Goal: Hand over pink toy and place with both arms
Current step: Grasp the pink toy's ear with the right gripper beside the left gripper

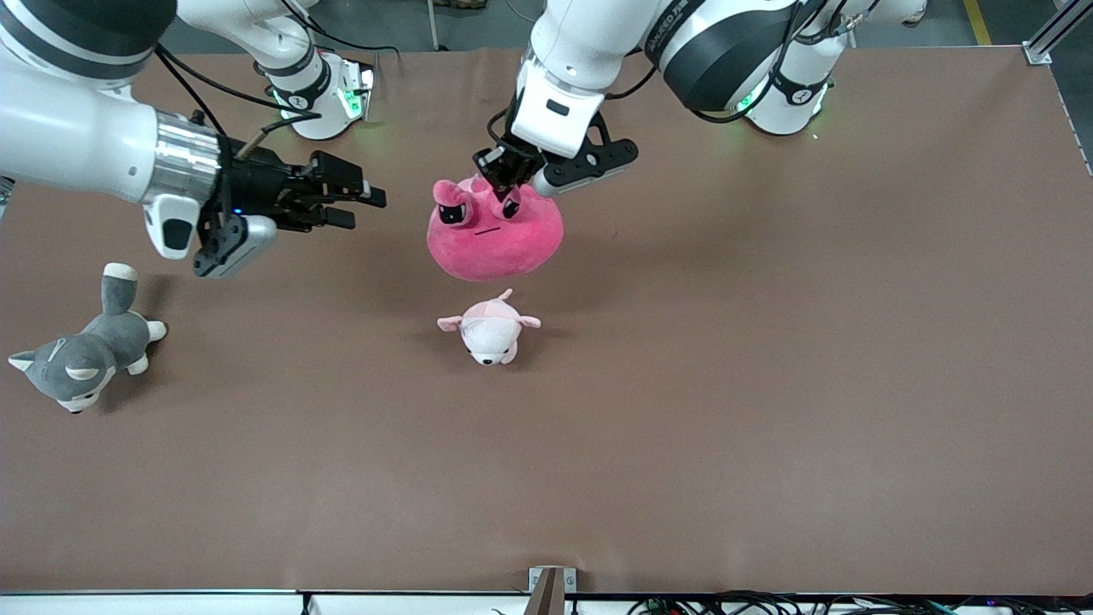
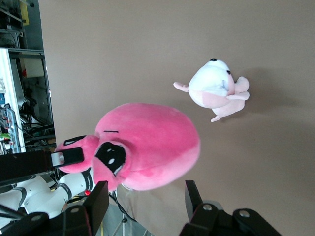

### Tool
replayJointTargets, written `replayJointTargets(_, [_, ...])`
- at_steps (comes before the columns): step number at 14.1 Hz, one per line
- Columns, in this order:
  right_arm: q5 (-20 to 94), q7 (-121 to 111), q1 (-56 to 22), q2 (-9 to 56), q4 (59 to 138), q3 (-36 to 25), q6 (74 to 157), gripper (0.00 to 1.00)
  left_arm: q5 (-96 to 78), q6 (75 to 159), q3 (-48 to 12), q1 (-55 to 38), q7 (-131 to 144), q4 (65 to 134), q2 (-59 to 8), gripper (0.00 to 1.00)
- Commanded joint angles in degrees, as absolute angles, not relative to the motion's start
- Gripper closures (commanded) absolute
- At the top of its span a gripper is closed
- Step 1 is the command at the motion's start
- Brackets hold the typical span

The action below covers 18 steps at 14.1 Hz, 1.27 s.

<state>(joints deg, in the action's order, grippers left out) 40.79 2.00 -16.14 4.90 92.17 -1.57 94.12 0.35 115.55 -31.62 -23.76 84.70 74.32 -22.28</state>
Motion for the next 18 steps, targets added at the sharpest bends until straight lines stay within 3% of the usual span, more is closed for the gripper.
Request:
replayJointTargets(1, [42.2,3.0,-18.0,4.7,92.3,-2.1,94.5,0.31,0.6,116.6,-31.2,-25.5,87.6,71.7,-24.1,1.00])
replayJointTargets(14, [41.5,4.0,-21.0,5.6,92.9,-2.1,94.5,0.31,0.6,120.5,-31.2,-26.5,91.8,71.7,-24.8,1.00])
replayJointTargets(17, [41.5,4.0,-21.7,5.7,92.8,-2.1,95.0,0.45,0.6,120.5,-31.2,-26.5,91.8,71.7,-24.8,1.00])
replayJointTargets(18, [41.5,4.0,-21.8,6.1,92.9,-2.1,95.4,0.46,0.6,120.5,-31.2,-26.5,91.8,71.7,-24.8,1.00])
